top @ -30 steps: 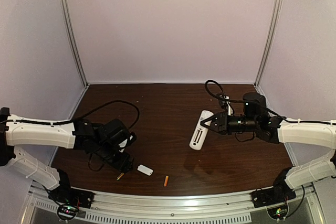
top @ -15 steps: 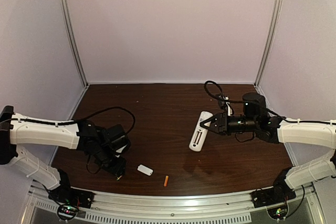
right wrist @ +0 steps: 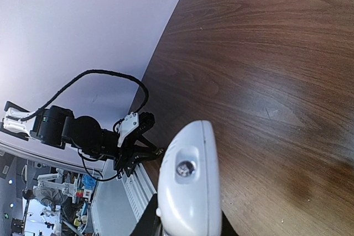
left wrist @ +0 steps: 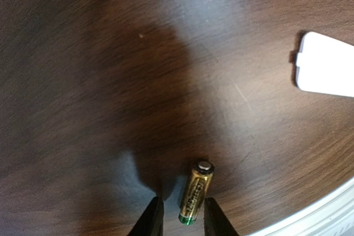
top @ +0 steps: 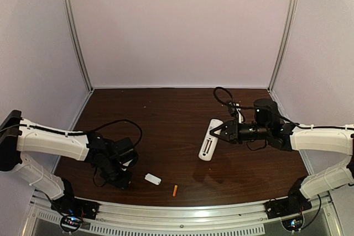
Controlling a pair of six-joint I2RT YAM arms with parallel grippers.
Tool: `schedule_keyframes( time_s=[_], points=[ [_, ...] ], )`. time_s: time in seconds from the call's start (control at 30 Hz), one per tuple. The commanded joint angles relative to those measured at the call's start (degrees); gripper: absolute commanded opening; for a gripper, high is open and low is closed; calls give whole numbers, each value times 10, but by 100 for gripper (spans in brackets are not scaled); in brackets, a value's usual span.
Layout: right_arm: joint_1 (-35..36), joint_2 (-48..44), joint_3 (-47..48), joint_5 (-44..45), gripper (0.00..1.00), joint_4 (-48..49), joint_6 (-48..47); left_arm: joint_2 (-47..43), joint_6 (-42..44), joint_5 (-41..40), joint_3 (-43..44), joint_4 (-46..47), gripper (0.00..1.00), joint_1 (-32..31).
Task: Load the batteries into the remote control
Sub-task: Pick up the battery from the corner of the board.
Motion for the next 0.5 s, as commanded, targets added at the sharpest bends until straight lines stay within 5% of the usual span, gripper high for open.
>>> schedule_keyframes(
  time_s=[0.0,0.33,0.47],
  points=[
    [-1,15,-13,-9,0,36,23,12,12,6,-6,33,25,3],
    [-1,50,-33,-22,0,94,79,9,16,33,19,35,1,3],
    [-1,55,-45,-22,0,120,102,-26,12,25,71,28,0,2]
  ],
)
